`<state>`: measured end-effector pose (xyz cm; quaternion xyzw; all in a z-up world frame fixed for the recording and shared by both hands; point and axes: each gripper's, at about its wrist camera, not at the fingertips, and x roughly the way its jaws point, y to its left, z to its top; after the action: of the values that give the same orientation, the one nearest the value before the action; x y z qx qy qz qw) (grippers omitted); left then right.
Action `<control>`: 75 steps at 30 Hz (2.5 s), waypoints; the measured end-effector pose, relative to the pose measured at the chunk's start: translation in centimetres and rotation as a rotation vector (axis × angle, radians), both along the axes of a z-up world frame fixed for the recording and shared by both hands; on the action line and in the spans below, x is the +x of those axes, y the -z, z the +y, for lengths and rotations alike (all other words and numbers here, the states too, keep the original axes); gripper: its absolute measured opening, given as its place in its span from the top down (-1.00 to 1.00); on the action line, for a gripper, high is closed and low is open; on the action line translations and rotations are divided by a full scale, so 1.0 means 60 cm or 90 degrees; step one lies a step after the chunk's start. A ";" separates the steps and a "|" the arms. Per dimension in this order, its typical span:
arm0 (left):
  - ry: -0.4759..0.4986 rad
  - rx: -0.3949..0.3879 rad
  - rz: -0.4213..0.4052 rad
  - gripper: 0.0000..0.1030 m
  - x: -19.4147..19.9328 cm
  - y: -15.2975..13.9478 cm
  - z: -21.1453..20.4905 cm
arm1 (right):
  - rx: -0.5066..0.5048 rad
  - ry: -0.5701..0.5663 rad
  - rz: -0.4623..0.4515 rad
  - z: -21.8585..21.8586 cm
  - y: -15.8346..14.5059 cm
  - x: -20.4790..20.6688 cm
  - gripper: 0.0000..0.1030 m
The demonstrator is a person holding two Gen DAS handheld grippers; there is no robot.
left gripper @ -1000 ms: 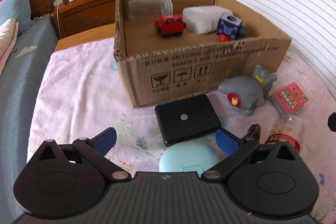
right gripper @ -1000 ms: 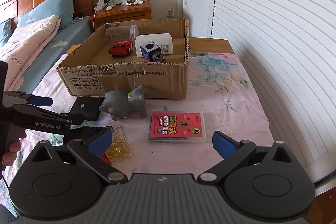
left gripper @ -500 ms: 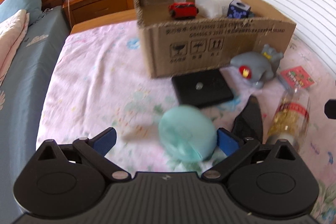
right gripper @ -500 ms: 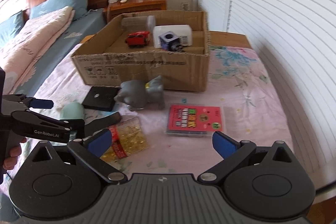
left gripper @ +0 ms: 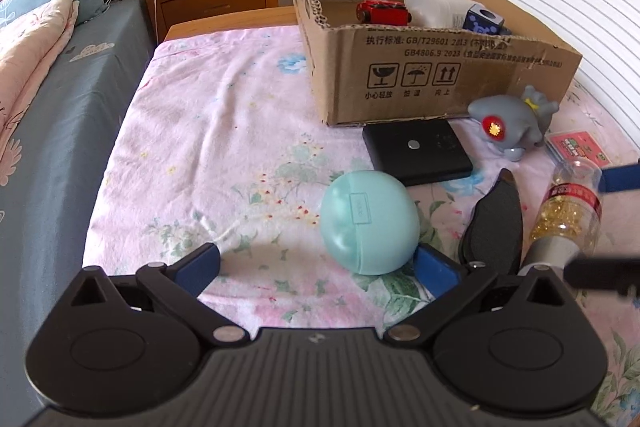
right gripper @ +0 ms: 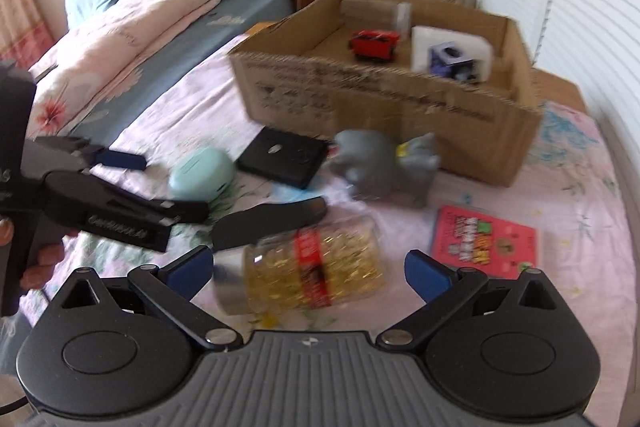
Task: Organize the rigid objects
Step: 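Move the left gripper to the mint-green case while the right approaches the capsule jar, then grasp the mint-green case with the left gripper while the right grasps the capsule jar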
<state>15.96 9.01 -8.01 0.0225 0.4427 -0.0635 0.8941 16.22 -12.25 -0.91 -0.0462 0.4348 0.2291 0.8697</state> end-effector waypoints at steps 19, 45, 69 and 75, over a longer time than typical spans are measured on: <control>-0.014 0.008 0.000 -0.91 0.007 -0.004 -0.015 | -0.124 0.075 -0.027 0.022 0.040 0.006 -1.00; -0.026 0.004 -0.021 -0.03 0.005 -0.019 -0.063 | -0.089 0.030 -0.055 -0.002 0.045 0.000 -1.00; 0.095 0.022 0.001 -0.01 0.006 -0.036 -0.049 | -0.131 -0.058 -0.052 0.009 0.013 -0.004 -0.90; 0.138 0.030 0.000 -0.01 -0.001 -0.060 -0.046 | -0.134 -0.057 -0.045 0.000 -0.004 -0.012 -0.90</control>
<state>15.91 6.24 -4.44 0.0911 0.4393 -0.1491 0.8812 15.52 -12.24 -0.67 -0.1647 0.4231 0.2190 0.8637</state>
